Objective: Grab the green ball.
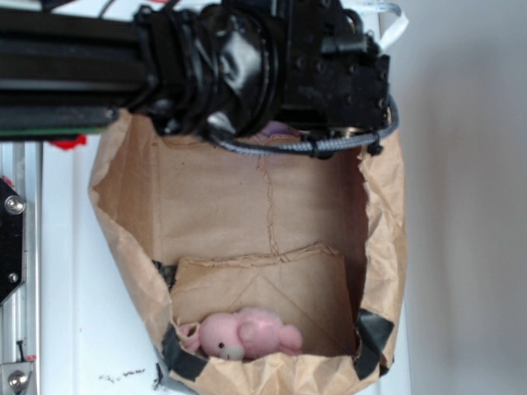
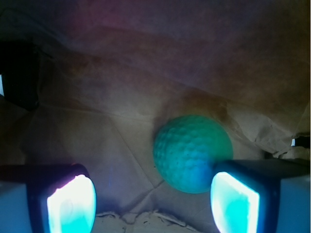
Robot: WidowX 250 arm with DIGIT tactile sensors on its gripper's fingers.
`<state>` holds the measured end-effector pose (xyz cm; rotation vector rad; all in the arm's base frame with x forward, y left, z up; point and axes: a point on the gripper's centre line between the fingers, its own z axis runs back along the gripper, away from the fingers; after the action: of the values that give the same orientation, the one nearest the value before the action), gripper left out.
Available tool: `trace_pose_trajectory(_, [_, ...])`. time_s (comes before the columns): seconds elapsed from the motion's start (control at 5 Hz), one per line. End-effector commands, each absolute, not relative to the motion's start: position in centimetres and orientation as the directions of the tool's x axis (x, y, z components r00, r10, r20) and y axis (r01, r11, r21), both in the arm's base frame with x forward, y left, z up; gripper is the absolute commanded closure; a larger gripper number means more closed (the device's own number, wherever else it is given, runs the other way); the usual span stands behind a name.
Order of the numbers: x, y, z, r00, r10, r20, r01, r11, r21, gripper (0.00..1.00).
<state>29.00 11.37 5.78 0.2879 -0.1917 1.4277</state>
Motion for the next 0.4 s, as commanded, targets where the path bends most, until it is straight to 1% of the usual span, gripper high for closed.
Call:
trace_pose_trajectory(0.0, [30.1, 12.0, 7.8, 0.096, 0.937, 0.336, -0.995, 0.100, 0.005, 0.00])
trace_pose_trajectory(0.2, [28.7, 12.3, 7.4, 0.134, 0.937, 0.324, -0.991, 0.121, 0.061, 0.00])
